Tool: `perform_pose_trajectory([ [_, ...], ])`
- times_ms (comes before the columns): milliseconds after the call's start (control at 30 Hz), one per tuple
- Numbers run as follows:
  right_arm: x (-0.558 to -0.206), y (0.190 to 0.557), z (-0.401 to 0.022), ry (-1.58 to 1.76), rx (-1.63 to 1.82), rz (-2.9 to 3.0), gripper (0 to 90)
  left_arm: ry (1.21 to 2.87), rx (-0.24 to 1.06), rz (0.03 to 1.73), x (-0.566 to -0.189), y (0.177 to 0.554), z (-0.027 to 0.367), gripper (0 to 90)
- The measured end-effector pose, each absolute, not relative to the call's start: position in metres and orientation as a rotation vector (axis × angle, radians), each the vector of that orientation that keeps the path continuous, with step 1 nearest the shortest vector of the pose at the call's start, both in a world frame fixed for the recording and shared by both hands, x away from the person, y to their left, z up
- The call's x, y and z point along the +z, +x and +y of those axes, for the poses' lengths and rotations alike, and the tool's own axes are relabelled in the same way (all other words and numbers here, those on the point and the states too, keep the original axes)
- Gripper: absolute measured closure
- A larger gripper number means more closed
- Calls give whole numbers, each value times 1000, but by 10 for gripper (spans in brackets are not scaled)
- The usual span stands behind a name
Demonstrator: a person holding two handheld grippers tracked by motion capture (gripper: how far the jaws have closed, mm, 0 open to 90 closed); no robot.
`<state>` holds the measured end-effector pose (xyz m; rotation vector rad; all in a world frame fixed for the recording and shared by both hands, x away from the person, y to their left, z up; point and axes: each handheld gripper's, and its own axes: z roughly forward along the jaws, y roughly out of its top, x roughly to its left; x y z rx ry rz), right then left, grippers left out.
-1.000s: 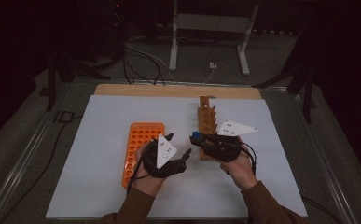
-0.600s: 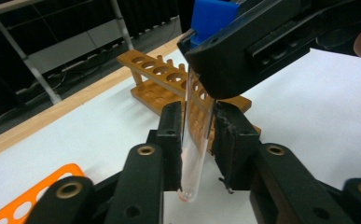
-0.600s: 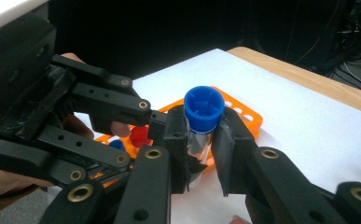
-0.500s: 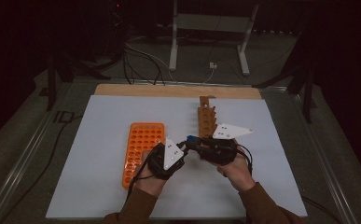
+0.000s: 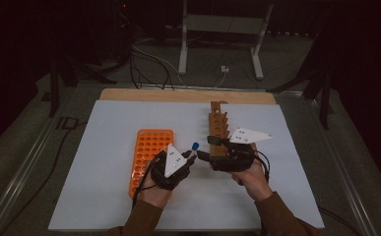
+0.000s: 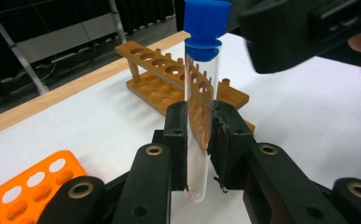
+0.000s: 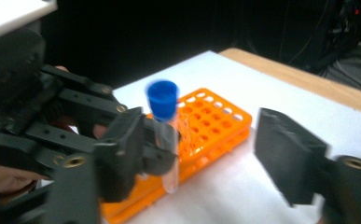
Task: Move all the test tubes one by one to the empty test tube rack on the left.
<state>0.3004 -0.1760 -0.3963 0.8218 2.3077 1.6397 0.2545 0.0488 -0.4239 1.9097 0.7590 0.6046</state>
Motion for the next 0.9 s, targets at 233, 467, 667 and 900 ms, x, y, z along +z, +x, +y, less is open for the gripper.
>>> perform_pose_trajectory([
  [233,-404,304,-180,895,1536,2254,100,1864,548,757,-423,248,64,778],
  [467,-413,308,-193,979,1489,2215,3,1844,517,720,-421,241,79,777],
  [667,-414,308,-202,1012,1479,2189,0,1837,492,686,-421,230,86,777],
  [900,-416,305,-207,1027,1485,2178,0,1855,488,659,-428,221,95,776],
])
